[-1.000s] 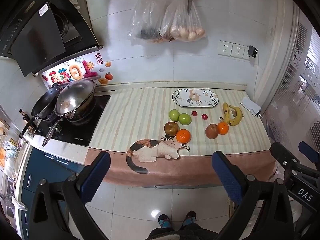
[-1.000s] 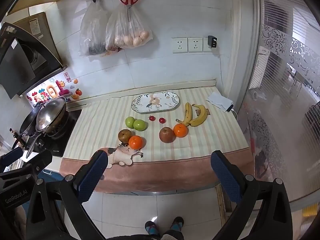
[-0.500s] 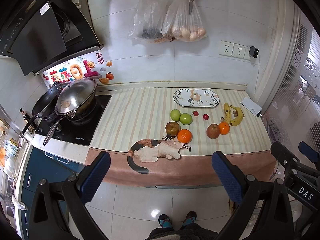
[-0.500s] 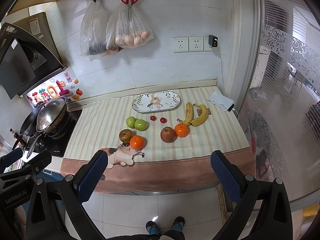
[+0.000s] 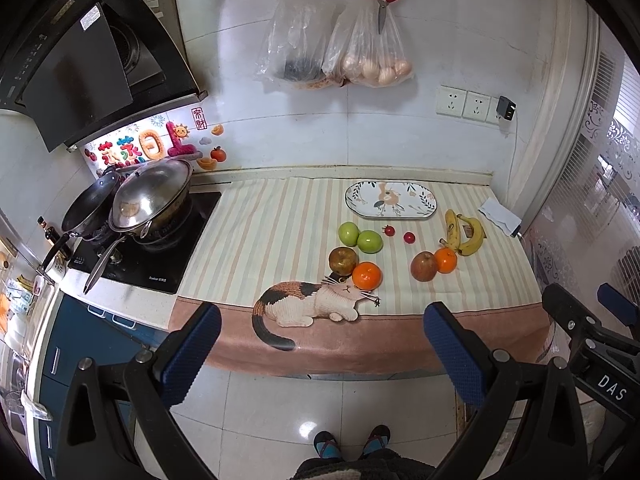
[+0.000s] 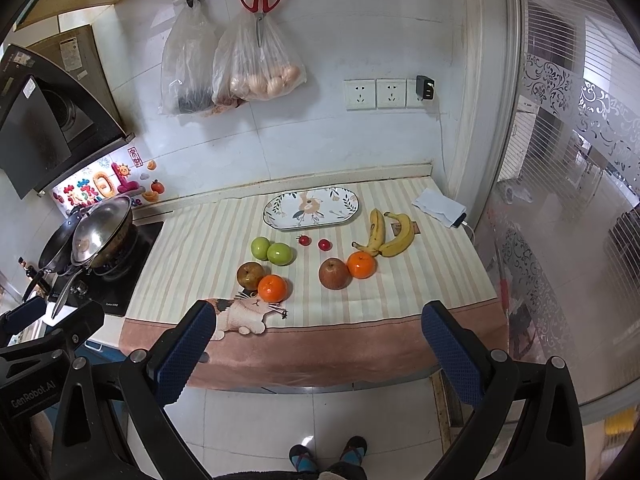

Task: Organize fruits

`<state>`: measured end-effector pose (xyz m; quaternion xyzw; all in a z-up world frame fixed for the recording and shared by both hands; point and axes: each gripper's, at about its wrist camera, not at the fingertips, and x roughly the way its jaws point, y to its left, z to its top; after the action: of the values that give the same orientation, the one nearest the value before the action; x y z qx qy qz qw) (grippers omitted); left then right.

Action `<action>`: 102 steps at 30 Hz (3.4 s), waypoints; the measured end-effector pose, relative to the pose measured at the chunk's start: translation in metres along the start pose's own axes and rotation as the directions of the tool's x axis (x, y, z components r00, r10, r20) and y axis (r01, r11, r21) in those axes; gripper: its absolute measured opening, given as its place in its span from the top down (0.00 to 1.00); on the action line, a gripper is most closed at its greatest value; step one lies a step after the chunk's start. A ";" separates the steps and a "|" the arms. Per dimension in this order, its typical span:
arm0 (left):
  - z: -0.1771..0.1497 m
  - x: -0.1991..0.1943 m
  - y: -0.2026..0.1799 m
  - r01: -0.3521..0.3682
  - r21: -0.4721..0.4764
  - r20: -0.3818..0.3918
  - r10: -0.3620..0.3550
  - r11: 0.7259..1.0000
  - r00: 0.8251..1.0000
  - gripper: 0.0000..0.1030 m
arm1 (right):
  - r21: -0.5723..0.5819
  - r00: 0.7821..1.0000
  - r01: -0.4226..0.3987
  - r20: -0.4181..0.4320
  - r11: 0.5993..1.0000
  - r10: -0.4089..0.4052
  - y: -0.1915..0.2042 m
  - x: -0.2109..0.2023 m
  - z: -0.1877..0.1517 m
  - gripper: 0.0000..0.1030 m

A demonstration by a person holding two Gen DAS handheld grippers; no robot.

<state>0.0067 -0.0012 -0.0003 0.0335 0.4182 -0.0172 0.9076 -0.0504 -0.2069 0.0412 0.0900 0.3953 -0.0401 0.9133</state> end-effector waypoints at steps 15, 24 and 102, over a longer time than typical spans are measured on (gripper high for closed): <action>0.002 -0.001 -0.001 0.001 -0.002 0.002 -0.001 1.000 1.000 0.00 | -0.005 1.000 -0.001 0.000 1.000 0.001 0.000 -0.001 0.003 0.00; 0.003 0.001 -0.001 -0.001 -0.005 -0.002 0.001 1.000 1.000 0.00 | -0.010 1.000 -0.010 0.002 1.000 0.010 0.003 -0.003 0.005 0.00; 0.160 0.443 -0.250 0.064 0.215 -0.455 0.042 0.975 0.890 0.00 | 0.416 0.891 0.140 -0.449 0.898 0.069 -0.285 0.516 0.116 0.09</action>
<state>0.4010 -0.2641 -0.2445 0.1363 0.6153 -0.0610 0.7741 0.3441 -0.5097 -0.2947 0.2923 0.5795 -0.1229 0.7508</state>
